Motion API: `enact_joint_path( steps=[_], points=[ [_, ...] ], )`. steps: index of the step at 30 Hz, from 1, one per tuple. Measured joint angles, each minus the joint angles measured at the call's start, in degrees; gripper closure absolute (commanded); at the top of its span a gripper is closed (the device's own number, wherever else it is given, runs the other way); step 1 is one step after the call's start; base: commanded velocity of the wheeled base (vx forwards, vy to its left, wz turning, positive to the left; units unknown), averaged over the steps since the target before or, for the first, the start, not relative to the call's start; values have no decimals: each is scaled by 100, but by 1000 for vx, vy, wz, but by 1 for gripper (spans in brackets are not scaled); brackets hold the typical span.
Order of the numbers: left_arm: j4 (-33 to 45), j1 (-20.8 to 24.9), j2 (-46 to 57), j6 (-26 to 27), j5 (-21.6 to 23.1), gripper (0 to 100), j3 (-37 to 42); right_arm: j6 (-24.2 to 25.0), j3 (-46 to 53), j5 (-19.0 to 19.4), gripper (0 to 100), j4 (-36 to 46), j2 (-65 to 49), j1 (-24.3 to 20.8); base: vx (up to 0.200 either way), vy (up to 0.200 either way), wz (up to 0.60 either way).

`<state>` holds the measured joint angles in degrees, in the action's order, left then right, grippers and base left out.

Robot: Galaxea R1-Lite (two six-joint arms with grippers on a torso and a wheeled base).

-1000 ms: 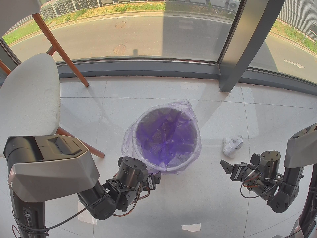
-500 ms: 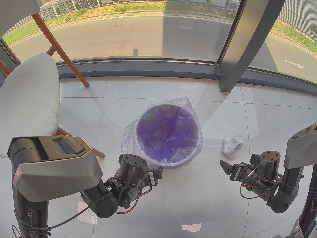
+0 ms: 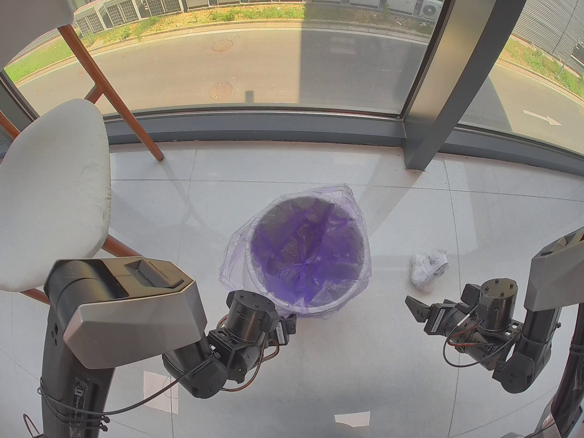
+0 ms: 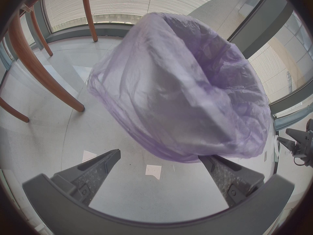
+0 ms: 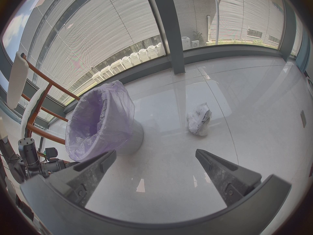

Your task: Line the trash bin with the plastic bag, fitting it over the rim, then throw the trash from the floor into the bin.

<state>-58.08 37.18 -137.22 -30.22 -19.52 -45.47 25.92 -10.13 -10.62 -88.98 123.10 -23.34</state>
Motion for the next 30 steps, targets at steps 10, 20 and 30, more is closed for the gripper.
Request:
enact_joint_path(
  steps=[10, 20, 30],
  points=[
    [9, -135, -412, 4, 1, 0, -317, 0, 176, 0, 0, 0, -4, -367, 0, 0, 0],
    [-2, -199, -755, 0, 99, 0, -522, 2, 208, -9, 0, 0, 22, -479, 0, 0, 0],
    [-173, -183, -536, -12, 146, 0, -87, 0, 223, -7, 0, 0, 24, -466, 0, 0, 0]
  ],
)
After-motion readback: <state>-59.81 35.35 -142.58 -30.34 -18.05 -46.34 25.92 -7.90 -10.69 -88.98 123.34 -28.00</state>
